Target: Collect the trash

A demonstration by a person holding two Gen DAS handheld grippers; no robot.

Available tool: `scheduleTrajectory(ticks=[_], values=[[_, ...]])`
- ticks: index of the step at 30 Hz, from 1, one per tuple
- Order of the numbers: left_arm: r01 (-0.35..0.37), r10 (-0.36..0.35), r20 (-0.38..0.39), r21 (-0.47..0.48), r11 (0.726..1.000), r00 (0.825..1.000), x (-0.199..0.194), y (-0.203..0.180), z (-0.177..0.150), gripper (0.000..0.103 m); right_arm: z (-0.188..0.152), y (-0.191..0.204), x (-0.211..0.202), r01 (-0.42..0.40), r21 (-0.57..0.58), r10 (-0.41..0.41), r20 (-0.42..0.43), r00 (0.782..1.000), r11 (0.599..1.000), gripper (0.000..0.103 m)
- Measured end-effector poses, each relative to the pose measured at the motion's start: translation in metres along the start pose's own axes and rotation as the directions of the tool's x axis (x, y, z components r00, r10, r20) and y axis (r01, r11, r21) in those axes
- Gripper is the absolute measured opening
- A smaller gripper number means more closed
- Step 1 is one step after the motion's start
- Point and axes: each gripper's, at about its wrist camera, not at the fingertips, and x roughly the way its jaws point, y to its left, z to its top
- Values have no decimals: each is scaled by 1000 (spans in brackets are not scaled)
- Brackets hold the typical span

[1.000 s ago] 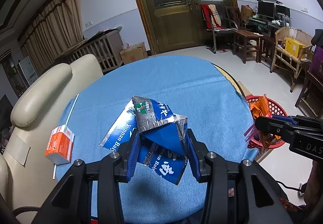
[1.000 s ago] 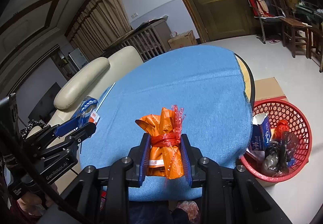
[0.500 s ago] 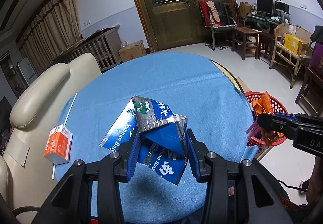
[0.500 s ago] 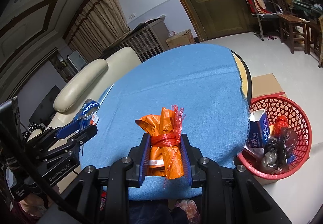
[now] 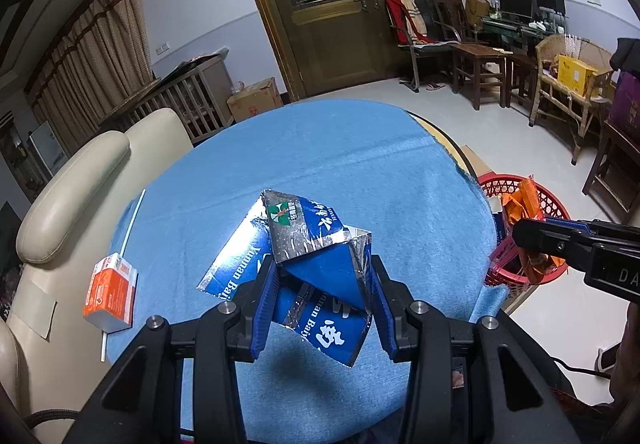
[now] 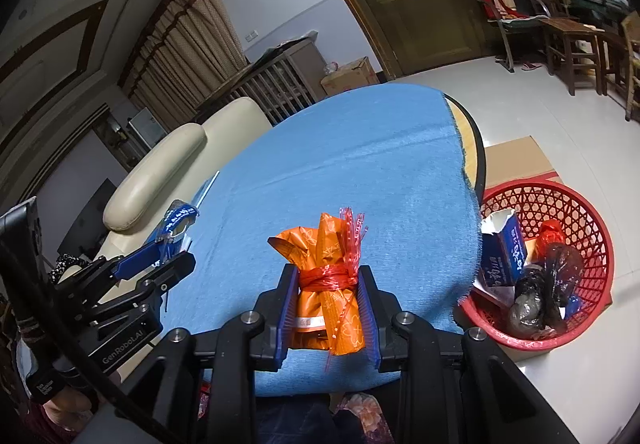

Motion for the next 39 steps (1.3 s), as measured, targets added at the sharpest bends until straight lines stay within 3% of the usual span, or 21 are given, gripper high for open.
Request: scheduleTrajectory(ticks=[21,39], values=[[41,-39,-21,106,994,999,18,-33,9,45,-2,-49,-12,41,104,-43,11,999,994,31],[102,-92,-55,227,969,994,45,-83,28,45,4,-112,-19,93,240,-102,25,995,966,31]])
